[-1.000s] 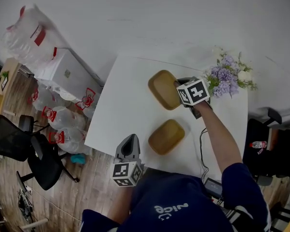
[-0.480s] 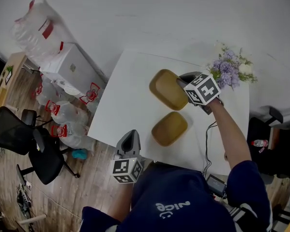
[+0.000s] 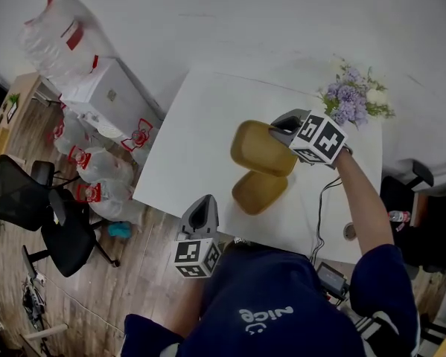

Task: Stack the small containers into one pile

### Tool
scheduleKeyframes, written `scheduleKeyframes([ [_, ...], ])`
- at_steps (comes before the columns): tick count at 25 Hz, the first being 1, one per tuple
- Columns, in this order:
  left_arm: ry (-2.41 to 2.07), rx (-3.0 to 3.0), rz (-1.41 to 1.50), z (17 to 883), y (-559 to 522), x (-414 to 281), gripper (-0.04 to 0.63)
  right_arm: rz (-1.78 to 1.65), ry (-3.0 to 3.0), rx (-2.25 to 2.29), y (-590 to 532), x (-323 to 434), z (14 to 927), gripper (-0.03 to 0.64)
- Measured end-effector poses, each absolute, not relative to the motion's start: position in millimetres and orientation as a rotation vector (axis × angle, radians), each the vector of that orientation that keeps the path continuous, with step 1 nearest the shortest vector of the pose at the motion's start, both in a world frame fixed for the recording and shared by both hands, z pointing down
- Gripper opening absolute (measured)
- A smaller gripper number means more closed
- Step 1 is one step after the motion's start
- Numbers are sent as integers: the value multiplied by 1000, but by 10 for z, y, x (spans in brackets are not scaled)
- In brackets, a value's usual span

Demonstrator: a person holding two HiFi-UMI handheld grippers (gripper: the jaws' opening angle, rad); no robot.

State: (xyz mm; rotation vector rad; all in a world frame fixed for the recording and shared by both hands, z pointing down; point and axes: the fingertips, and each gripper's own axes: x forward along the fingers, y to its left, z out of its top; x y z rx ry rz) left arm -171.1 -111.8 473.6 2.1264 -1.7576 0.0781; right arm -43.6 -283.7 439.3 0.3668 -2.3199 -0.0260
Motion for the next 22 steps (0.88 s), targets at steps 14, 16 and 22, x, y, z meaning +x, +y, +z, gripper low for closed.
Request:
scheduleKeyframes([
  [14,-1809,2063,103,4817,-985,-1762,18,-296,-2204,-159,-2153,-533,4729,55],
  [16,-1820,2054,103,4821,-971,-1749,18,-317,-2180,-209,-2110,-547,4785,55],
  [22,-1872,1995,107,4849,-881,-1806,18,-419,-2117,-376,-1958,-616,4887,55],
])
